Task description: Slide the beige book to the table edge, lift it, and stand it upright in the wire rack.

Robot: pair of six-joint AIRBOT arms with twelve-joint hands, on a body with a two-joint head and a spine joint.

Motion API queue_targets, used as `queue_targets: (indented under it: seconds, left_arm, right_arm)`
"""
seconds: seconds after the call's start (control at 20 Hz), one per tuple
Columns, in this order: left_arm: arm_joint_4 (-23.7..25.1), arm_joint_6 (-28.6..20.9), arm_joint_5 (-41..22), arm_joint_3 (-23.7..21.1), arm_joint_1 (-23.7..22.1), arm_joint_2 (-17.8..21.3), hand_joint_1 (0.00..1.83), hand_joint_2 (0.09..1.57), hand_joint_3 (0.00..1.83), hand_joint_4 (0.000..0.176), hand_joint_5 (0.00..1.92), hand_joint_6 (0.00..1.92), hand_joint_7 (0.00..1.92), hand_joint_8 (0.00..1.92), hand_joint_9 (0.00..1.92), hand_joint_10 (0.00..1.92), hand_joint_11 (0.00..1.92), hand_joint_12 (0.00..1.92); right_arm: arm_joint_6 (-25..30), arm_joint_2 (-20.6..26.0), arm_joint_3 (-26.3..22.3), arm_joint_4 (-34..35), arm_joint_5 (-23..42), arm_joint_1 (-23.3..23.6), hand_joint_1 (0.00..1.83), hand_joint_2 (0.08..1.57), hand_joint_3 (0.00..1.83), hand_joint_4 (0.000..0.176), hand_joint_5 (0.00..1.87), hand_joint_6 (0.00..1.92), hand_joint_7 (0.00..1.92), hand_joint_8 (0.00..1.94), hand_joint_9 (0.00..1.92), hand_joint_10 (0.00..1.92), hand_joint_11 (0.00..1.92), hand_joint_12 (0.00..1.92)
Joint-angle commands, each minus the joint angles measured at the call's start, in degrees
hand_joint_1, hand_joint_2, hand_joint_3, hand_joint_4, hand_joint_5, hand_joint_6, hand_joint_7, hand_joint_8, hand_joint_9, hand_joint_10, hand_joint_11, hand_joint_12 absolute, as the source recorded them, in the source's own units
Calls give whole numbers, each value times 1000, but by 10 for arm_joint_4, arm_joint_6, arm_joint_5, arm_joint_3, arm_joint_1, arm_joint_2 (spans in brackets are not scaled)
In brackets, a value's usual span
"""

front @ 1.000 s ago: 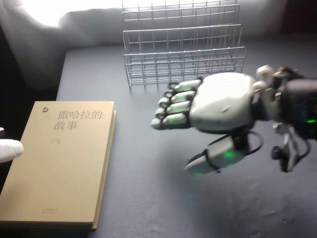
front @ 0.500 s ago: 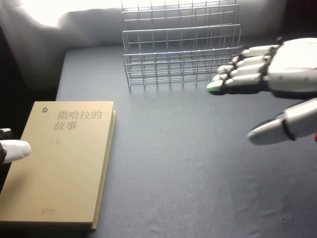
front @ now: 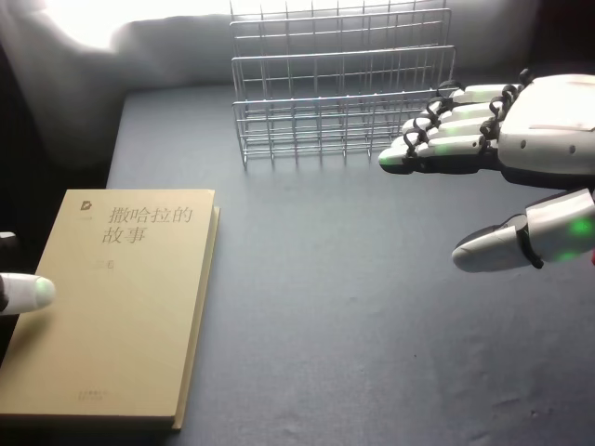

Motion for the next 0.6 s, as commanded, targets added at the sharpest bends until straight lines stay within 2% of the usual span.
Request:
queue_targets:
  seconds: [0.0, 0.05, 0.15, 0.25, 0.3, 0.35, 0.45, 0.55]
  left_arm:
    - [-3, -7, -45, 8, -3, -2, 588, 1001, 0, 79, 78, 8, 131, 5, 138, 6, 0, 489]
    - [-3, -7, -38, 11, -7, -4, 581, 1002, 0, 77, 88, 7, 132, 3, 132, 3, 0, 475]
    - [-3, -7, -28, 20, -18, -8, 586, 1013, 1, 74, 61, 2, 87, 2, 68, 3, 0, 307]
    - [-3, -7, -21, 30, -30, -15, 589, 1004, 0, 70, 76, 5, 95, 4, 97, 11, 0, 369]
    - [-3, -7, -18, 36, -36, -19, 562, 1004, 0, 67, 77, 3, 113, 6, 120, 14, 0, 460]
    - [-3, -7, -16, 40, -40, -22, 556, 1002, 0, 72, 78, 3, 119, 7, 123, 13, 0, 478]
    - [-3, -7, -11, 50, -48, -28, 582, 1010, 2, 77, 67, 0, 94, 0, 101, 1, 0, 410]
    - [-3, -7, -6, 57, -52, -35, 580, 1008, 0, 82, 62, 0, 96, 2, 108, 3, 0, 379]
  right_arm:
    - [-2, 4, 0, 27, 44, 7, 112, 1141, 0, 0, 184, 6, 214, 4, 210, 12, 0, 549]
    - [-3, 4, 0, 27, 44, 7, 121, 1143, 0, 0, 180, 3, 216, 2, 220, 10, 0, 588]
    - [-4, 5, 0, 27, 45, 9, 125, 1158, 3, 0, 171, 1, 213, 2, 190, 3, 0, 554]
    - [-4, 6, 0, 27, 50, 9, 125, 1175, 7, 0, 165, 1, 198, 0, 159, 0, 0, 533]
    - [-5, 6, 0, 27, 51, 9, 137, 1172, 4, 0, 162, 0, 194, 0, 166, 4, 0, 534]
    - [-6, 7, 0, 27, 52, 9, 157, 1169, 1, 0, 164, 1, 188, 0, 161, 2, 0, 541]
    - [-8, 7, 0, 27, 52, 9, 176, 1165, 0, 0, 165, 2, 199, 4, 184, 10, 0, 540]
    - [-11, 7, 0, 27, 52, 9, 158, 1169, 1, 0, 124, 0, 172, 1, 156, 1, 0, 452]
